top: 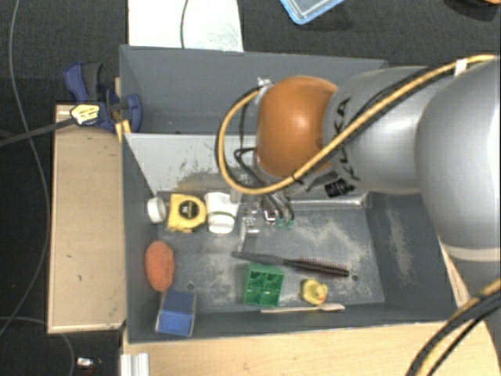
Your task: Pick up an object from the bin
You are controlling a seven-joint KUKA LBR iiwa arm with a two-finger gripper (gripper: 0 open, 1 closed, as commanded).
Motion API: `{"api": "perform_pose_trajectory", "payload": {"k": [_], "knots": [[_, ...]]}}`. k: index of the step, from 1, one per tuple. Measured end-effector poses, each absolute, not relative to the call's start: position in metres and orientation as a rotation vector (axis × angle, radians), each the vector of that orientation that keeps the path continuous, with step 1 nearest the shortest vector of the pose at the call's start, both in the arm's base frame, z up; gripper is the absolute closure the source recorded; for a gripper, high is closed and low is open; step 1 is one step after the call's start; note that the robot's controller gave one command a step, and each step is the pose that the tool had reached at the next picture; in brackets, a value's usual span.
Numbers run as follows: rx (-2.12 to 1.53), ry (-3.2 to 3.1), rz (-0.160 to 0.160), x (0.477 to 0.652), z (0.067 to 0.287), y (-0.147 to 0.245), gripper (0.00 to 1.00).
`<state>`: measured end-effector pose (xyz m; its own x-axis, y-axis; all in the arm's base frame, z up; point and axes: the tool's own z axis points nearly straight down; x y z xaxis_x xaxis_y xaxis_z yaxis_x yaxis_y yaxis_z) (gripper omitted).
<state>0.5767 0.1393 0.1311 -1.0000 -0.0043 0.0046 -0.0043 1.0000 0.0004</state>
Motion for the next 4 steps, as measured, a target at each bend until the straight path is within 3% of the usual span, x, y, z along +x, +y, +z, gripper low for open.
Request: {"api": "perform_pose_trajectory", "payload": {"k": [1,2,3,4], "knots": [[0.000,-3.144,-0.002,0.578,0.136,0.138,0.00],[-0.347,-3.127,-0.004,0.590,0.138,0.134,0.00],[-0.117,-3.143,-0.003,0.576,0.135,0.044,0.00],[-0.360,-3.128,-0.008,0.584,0.138,0.090,0.00]]}}
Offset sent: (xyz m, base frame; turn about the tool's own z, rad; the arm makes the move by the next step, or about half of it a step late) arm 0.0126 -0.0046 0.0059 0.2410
